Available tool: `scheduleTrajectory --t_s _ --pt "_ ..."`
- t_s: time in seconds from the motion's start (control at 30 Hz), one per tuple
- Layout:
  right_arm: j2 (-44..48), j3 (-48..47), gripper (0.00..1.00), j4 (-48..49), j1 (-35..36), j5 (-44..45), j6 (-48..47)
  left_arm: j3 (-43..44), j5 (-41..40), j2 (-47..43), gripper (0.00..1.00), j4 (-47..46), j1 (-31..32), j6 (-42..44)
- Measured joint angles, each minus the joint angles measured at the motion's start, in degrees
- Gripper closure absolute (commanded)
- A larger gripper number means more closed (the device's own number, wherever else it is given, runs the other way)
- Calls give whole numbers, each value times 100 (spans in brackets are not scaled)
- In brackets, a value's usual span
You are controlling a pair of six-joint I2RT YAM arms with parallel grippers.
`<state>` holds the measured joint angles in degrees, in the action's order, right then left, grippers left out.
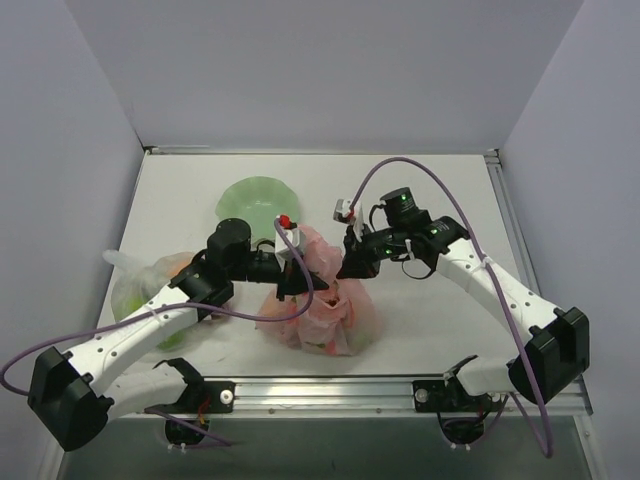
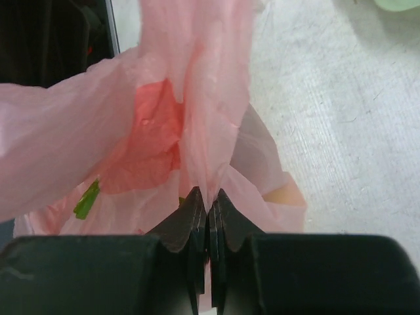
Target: Place the fake fruits into the plastic bag and tie a complex knot
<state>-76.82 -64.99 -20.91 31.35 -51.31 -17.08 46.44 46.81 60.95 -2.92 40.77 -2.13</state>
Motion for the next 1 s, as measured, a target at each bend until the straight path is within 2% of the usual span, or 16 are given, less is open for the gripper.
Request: scheduleTrajectory --t_s 0.1,0.17,0.27,0.3,0.33,0.37,0.47,0.63,0.67,0.83,0.93,0.97,1.0 --pt "-26 -15 99 -332 173 166 -348 175 162 278 100 114 0 236" --pt "-26 -15 93 -463 173 184 -525 201 192 452 100 155 0 310" --pt "-22 -15 75 -564 116 81 -730 216 199 686 100 212 0 332" --pt "-9 -15 65 -588 81 7 -789 216 199 732 100 227 0 330" --pt "11 -15 60 -614 44 -70 -837 216 197 758 100 232 0 330" --pt "44 -15 51 -632 9 -138 -876 216 192 767 100 232 0 330" --pt "166 -15 40 -645 -66 -361 -975 212 192 761 100 210 -7 330" --pt "345 -15 37 -654 -81 -625 -1064 181 236 767 100 186 -13 330" --pt "345 -15 33 -654 -59 -667 -1069 181 254 772 100 181 -13 330" --pt "293 -90 33 -664 44 -726 -1058 181 343 907 100 142 -11 343" --pt "214 -216 40 -612 107 -761 -1012 184 415 1062 100 133 -2 396" --pt "190 -245 52 -590 127 -769 -992 192 446 1119 100 149 7 448" --pt "170 -264 59 -566 136 -778 -986 205 455 1158 100 173 11 501"
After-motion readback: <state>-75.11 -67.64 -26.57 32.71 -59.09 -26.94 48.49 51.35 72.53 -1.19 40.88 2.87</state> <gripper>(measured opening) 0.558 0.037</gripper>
